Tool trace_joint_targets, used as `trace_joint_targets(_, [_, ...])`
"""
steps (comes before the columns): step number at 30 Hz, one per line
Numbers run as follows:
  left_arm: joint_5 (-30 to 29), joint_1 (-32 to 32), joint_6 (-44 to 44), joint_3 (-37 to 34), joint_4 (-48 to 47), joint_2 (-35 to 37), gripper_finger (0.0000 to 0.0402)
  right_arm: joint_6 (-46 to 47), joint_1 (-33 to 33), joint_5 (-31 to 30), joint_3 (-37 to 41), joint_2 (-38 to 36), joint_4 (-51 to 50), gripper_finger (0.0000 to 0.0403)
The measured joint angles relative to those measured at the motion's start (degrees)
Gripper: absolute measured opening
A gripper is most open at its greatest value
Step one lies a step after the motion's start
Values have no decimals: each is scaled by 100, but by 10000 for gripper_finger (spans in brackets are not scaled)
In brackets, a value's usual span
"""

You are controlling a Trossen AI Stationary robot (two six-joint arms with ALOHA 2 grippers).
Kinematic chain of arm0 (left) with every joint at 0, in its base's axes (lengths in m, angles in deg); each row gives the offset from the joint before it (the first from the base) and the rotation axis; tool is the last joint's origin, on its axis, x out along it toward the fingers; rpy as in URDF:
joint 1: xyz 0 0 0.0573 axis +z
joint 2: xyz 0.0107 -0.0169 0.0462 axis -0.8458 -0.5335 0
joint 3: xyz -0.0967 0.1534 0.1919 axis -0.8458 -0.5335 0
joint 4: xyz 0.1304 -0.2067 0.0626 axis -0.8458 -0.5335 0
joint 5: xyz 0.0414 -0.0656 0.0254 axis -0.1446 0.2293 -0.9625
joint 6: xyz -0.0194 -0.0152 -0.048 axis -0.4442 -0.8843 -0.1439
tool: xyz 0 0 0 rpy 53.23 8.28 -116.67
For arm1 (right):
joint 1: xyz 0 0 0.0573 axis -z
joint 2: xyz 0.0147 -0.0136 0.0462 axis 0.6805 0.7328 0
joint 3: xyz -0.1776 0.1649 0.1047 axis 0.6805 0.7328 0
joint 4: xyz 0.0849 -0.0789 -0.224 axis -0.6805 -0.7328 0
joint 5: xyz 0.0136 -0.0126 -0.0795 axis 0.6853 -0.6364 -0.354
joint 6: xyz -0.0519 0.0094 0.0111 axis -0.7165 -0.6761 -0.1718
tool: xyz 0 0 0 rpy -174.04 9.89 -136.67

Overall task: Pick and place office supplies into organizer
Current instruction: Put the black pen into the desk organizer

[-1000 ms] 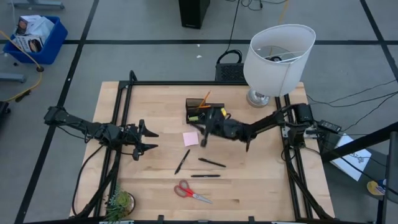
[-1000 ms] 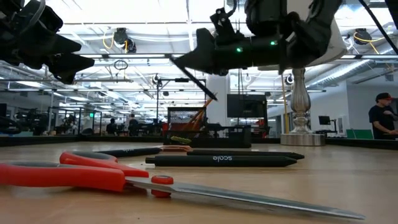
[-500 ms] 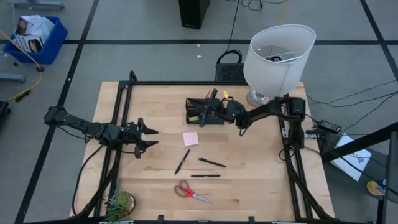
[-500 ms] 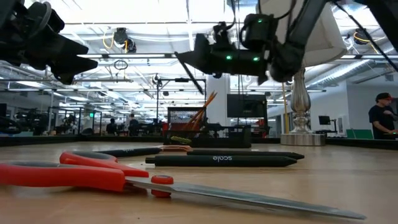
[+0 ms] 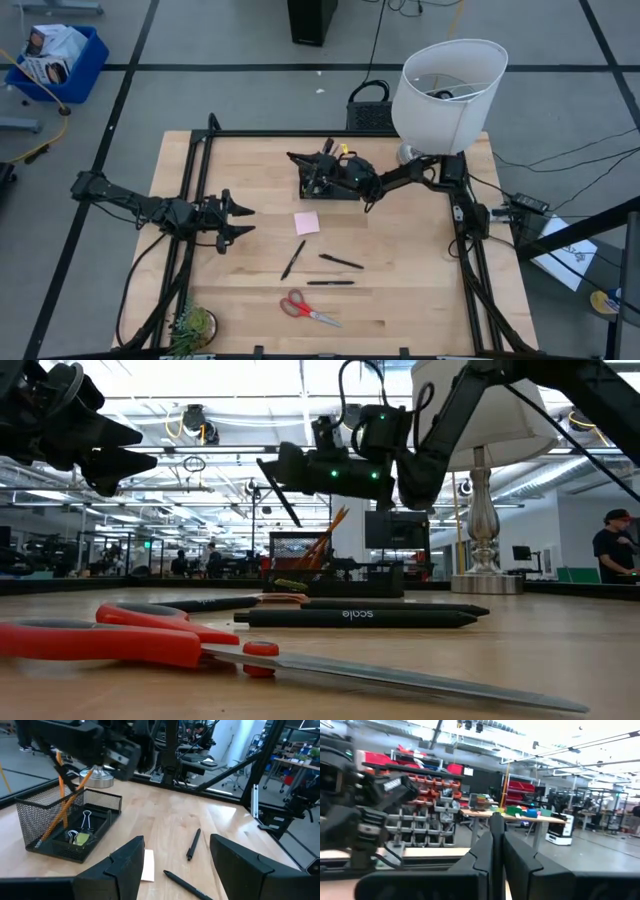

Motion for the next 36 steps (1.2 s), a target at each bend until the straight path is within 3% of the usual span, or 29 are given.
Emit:
trace_joint_targets(15, [0, -85, -14, 0, -8, 0, 230, -100, 302, 46, -29, 62, 16, 25])
trace_joint_targets(19, [0, -85, -14, 0, -8, 0, 230, -116, 300, 334, -29, 62, -34, 39])
trace_joint_targets(27, [-2, -85, -25, 0, -4, 0, 230, -136, 300, 330, -27, 62, -201, 67])
trace_joint_targets(36, [-2, -87, -38, 0, -2, 0, 230, -136, 293, 350, -27, 62, -199, 70])
